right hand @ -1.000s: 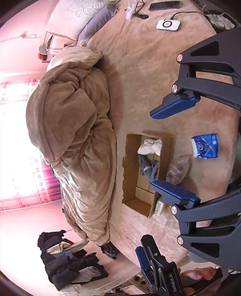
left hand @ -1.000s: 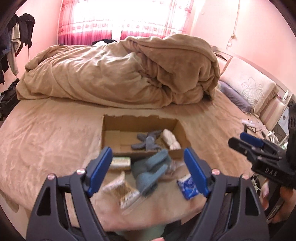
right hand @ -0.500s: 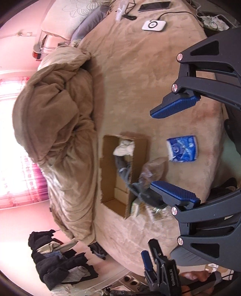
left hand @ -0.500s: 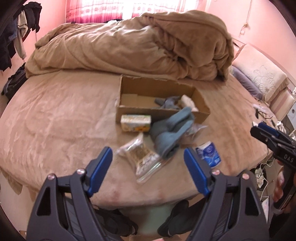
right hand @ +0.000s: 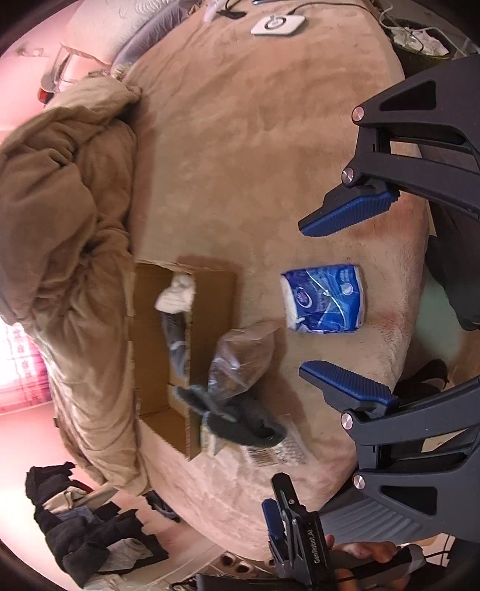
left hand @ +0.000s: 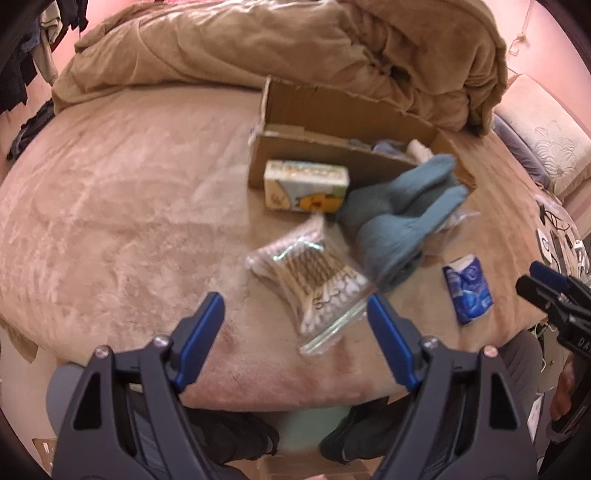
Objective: Organize objects
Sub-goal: 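Grasp the cotton-swab bag with left tool while right tool grasps blue tissue pack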
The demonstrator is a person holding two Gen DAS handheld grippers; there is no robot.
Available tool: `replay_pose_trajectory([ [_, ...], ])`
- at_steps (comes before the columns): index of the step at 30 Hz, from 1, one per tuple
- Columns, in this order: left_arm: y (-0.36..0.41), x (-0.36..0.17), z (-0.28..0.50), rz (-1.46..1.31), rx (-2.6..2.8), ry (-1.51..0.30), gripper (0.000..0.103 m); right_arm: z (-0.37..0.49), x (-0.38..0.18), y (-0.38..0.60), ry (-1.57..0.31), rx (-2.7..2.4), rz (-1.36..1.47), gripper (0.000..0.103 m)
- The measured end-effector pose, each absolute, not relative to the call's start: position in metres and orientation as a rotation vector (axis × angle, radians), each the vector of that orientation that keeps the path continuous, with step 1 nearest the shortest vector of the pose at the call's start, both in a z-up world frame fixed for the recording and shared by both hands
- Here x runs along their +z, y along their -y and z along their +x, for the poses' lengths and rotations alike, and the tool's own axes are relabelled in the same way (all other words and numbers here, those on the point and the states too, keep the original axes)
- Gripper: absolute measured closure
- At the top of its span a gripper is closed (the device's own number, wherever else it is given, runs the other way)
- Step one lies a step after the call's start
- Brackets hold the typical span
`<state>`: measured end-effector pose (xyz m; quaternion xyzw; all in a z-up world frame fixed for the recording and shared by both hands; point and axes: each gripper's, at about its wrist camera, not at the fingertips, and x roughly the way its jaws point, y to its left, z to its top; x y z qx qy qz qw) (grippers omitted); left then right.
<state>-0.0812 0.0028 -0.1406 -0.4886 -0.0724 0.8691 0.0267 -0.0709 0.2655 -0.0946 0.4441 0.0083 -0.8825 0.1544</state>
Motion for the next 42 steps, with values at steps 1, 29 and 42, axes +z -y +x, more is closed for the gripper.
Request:
replay_pose_trajectory([
  [1,-0.001,-0.144,-0.083,-1.516,2.683,0.232,0.022,-0.072,-0.099,-0.264,-0.027,-2.521,1.281,0.03],
  [29,-0.009,-0.174,-0.123,-1.529,2.616,0.261,0.052,-0.103,-0.168,-0.258,-0.02,-2.419,1.441,0.049],
  [42,0.006,-0.128,-0.094,-1.423,2.675,0.286,0.058,-0.088,-0.134,-0.262,0.011,-2.459,1.364,0.051],
])
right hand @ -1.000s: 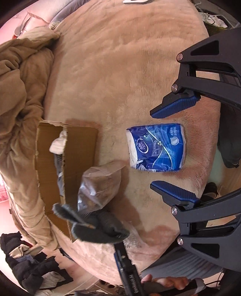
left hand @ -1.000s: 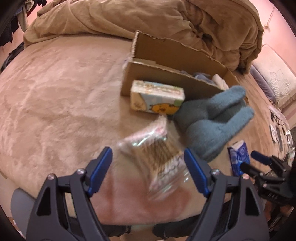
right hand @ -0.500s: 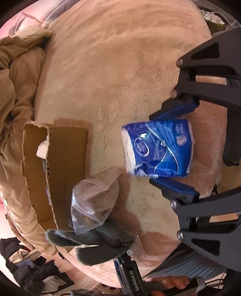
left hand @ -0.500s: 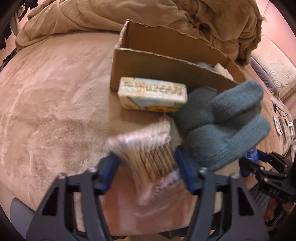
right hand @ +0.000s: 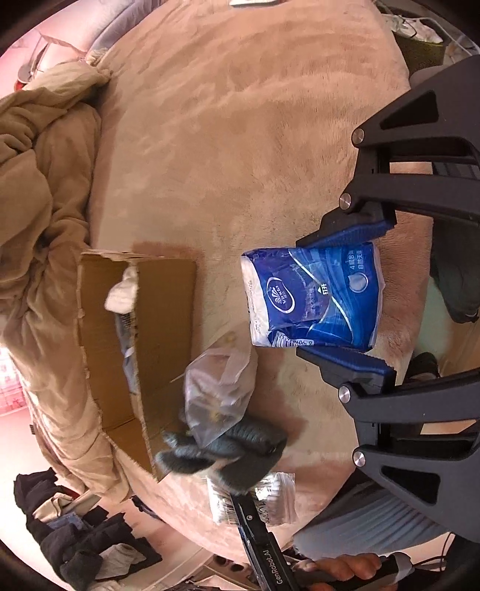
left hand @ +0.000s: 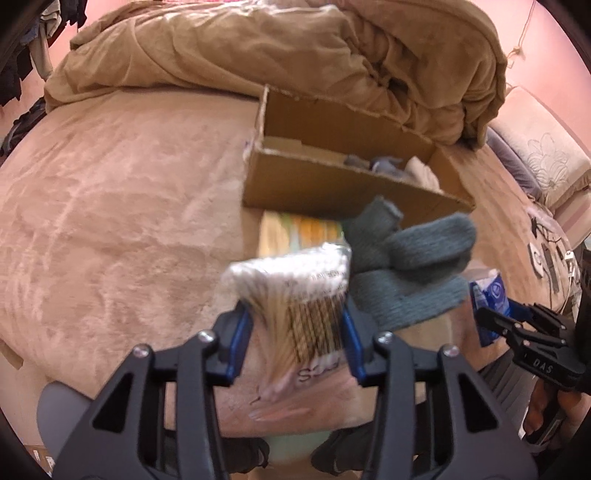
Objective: Organize objects
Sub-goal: 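Grasp the cotton-swab bag with left tool while right tool grasps blue tissue pack, then lower the swab bag and tissue pack into the box and open both tools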
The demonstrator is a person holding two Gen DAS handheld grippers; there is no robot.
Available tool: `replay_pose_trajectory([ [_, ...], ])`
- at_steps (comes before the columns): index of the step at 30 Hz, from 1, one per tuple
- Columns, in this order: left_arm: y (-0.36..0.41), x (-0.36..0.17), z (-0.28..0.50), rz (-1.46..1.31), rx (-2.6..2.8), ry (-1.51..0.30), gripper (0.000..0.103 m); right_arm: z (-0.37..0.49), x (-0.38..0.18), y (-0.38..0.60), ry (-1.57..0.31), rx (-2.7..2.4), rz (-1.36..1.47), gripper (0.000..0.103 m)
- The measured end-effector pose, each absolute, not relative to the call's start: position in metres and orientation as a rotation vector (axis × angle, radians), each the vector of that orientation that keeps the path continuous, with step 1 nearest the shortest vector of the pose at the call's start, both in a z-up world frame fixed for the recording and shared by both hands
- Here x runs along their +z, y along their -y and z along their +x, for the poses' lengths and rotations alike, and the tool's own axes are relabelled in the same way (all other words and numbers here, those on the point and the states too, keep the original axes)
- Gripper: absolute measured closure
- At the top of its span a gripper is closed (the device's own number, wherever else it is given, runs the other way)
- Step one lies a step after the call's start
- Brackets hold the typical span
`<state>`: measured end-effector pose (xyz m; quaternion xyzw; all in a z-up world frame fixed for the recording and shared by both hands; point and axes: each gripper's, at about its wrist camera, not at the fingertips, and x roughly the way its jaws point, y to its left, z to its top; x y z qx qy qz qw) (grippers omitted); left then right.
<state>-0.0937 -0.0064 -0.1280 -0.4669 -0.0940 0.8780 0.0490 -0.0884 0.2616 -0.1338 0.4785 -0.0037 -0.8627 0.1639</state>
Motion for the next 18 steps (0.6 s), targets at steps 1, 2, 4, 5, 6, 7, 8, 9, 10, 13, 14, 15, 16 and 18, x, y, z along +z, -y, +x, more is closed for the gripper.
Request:
replay_pose_trajectory([
  [1,0.006,-0.124,-0.094,-1.407,2.679,0.286,0.058,-0.086,-0.13,-0.262,0.014,-2.463,1.357,0.051],
  [2,0.006,-0.117,-0.091,-1.39,2.684,0.281,0.058,-0.083,-0.125,-0.262,0.016,-2.469,1.344,0.051],
  [4,0.006,-0.103,-0.082,-1.361,2.692,0.275,0.058,-0.084,-0.111,-0.257,0.015,-2.479,1.322,0.051],
  [5,0.006,-0.097,-0.08,-1.347,2.697,0.274,0.058,-0.083,-0.104,-0.257,0.015,-2.484,1.311,0.051],
  [6,0.006,-0.09,-0.078,-1.329,2.704,0.273,0.058,-0.083,-0.1,-0.258,0.018,-2.486,1.304,0.051],
  [7,0.005,-0.084,-0.079,-1.318,2.708,0.273,0.058,-0.081,-0.092,-0.259,0.027,-2.488,1.289,0.051],
  [8,0.005,-0.078,-0.078,-1.306,2.712,0.276,0.058,-0.082,-0.087,-0.258,0.031,-2.489,1.282,0.051],
  [9,0.006,-0.07,-0.077,-1.287,2.719,0.275,0.058,-0.079,-0.079,-0.258,0.033,-2.493,1.268,0.051],
  [10,0.005,-0.064,-0.072,-1.273,2.725,0.272,0.058,-0.077,-0.073,-0.258,0.034,-2.497,1.256,0.051],
  [13,0.004,-0.047,-0.07,-1.231,2.732,0.265,0.058,-0.075,-0.057,-0.255,0.033,-2.505,1.215,0.051],
  [14,0.004,-0.042,-0.07,-1.22,2.733,0.265,0.058,-0.074,-0.052,-0.254,0.03,-2.507,1.201,0.051],
  [15,0.004,-0.037,-0.069,-1.207,2.736,0.264,0.058,-0.073,-0.046,-0.253,0.028,-2.51,1.184,0.051],
  [16,0.005,-0.034,-0.069,-1.199,2.745,0.258,0.058,-0.073,-0.039,-0.251,0.028,-2.512,1.165,0.051],
  [18,0.004,-0.028,-0.072,-1.184,2.753,0.253,0.058,-0.074,-0.03,-0.247,0.023,-2.516,1.135,0.051],
])
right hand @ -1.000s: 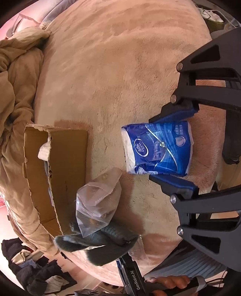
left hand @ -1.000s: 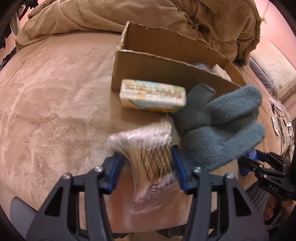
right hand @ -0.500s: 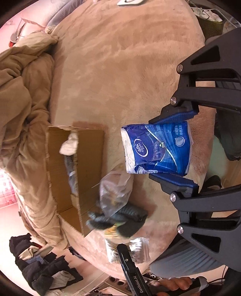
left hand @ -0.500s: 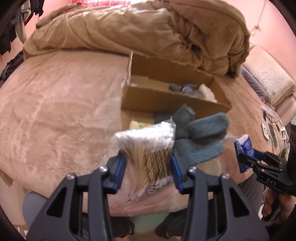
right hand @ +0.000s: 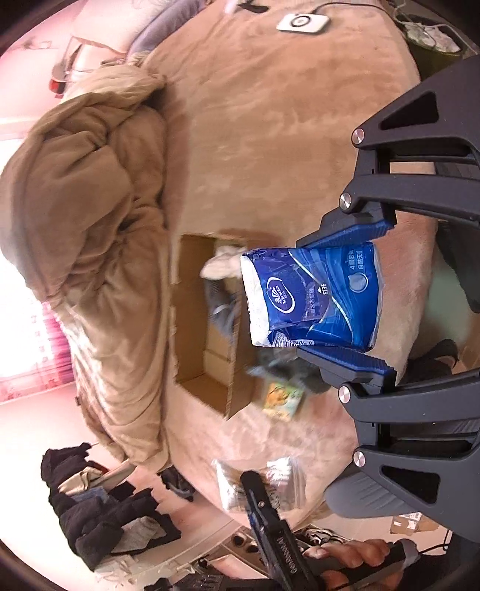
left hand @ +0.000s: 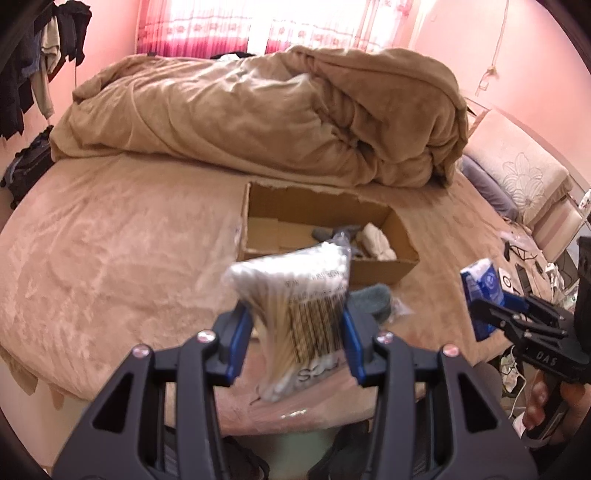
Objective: Organize objects
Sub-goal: 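Lower the swab bag and tissue pack into the box and open both tools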
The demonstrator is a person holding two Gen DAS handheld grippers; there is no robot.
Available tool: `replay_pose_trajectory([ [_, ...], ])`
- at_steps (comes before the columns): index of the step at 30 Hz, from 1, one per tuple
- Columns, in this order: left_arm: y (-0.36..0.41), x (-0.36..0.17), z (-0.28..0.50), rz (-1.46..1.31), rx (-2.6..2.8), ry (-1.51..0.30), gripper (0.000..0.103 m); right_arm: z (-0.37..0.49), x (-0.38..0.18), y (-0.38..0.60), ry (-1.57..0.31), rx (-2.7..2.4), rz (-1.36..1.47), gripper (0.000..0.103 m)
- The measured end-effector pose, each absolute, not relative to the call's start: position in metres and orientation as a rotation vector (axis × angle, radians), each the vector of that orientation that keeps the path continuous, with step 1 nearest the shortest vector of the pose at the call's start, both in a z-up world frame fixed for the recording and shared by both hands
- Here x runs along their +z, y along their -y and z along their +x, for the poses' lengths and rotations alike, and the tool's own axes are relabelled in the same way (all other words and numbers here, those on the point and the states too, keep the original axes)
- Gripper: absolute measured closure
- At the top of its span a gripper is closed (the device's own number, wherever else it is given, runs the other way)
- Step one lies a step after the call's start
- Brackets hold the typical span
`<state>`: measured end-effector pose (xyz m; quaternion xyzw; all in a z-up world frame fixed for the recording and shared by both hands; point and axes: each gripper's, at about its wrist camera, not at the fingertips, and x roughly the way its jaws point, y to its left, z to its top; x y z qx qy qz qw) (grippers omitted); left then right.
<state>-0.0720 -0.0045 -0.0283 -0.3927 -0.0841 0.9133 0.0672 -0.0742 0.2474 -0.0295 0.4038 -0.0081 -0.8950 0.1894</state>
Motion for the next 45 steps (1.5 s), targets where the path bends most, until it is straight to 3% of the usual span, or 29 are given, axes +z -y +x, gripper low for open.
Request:
replay_pose_trajectory([
  [18,0.002,-0.008,-0.124,-1.079,2.738,0.19,0.058,-0.121,0.003,-0.203,-0.017,-2.495,0.99,0.051],
  [45,0.006,-0.09,-0.259,-1.22,2.643,0.145,0.057,-0.233,-0.069,-0.159,0.048,-2.417,1.134,0.051],
])
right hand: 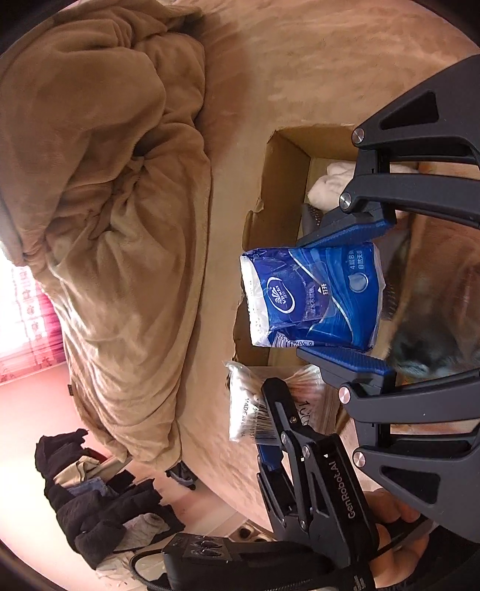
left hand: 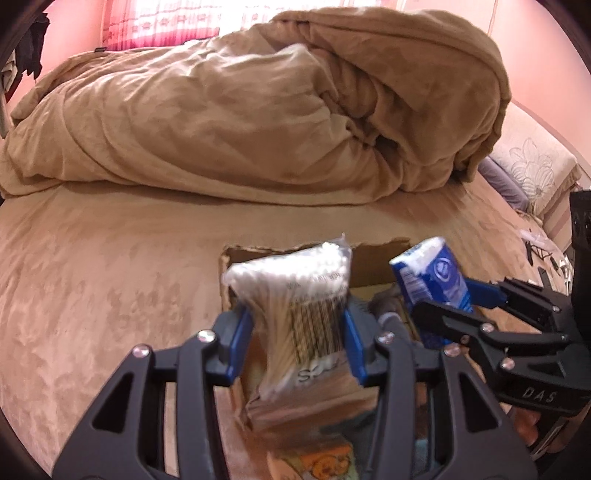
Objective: Organize objects
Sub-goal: 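Lower the swab bag and tissue pack into the box and open both tools, then grasp the cartoon tissue box with left tool while right tool grasps plastic bag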
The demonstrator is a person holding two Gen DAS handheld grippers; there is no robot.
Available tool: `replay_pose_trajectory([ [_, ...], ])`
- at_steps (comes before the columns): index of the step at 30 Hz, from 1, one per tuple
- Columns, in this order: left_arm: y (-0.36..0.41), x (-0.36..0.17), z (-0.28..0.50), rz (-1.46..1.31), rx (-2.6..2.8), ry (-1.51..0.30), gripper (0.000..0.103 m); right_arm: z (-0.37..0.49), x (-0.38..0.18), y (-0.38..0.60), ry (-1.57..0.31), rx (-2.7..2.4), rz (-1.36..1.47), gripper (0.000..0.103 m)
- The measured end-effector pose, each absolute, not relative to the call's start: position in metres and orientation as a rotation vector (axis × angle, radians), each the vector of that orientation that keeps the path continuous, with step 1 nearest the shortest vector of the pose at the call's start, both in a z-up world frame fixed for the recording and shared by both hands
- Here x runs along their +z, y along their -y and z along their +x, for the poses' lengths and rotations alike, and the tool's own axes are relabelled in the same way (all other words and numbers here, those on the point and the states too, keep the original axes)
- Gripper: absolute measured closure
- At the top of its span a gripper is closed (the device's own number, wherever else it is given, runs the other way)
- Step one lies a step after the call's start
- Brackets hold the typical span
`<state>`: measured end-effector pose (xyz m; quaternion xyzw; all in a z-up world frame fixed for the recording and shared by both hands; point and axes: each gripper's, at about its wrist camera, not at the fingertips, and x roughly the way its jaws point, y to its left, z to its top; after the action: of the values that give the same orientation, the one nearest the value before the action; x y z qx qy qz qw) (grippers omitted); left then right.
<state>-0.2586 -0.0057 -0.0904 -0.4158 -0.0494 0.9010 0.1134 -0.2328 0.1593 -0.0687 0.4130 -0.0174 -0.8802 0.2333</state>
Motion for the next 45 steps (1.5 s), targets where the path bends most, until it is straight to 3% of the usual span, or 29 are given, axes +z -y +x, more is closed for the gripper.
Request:
replay_pose_trajectory([
  [4,0.003,-0.107,-0.273,-1.283,2.615,0.108,0.053,-0.247,-0.083,-0.158,0.075,-2.407,1.17,0.05],
  [7,0.007,-0.103,-0.27,-1.252,2.616,0.137,0.039,-0.255,-0.094,-0.157,0.079,-2.402,1.198,0.05],
  [12,0.012,-0.088,-0.255,-1.216,2.653,0.137,0.028,-0.26,-0.099,-0.156,0.117,-2.394,1.221,0.05],
  [15,0.018,-0.077,-0.239,-1.188,2.675,0.141,0.027,-0.258,-0.096,-0.151,0.116,-2.389,1.217,0.049],
  [19,0.03,-0.064,-0.223,-1.167,2.708,0.149,0.027,-0.252,-0.09,-0.143,0.077,-2.405,1.215,0.032],
  [23,0.039,-0.052,-0.205,-1.154,2.714,0.172,0.027,-0.24,-0.08,-0.142,0.056,-2.43,1.196,0.028],
  [29,0.038,-0.027,-0.176,-1.097,2.719,0.182,0.026,-0.217,-0.057,-0.152,0.044,-2.471,1.159,0.028],
  [33,0.038,-0.013,-0.158,-1.059,2.746,0.215,0.012,-0.196,-0.04,-0.163,0.044,-2.502,1.131,0.028],
  [45,0.035,-0.003,-0.106,-1.064,2.754,0.28,0.011,-0.136,-0.012,-0.186,0.026,-2.524,1.077,0.028],
])
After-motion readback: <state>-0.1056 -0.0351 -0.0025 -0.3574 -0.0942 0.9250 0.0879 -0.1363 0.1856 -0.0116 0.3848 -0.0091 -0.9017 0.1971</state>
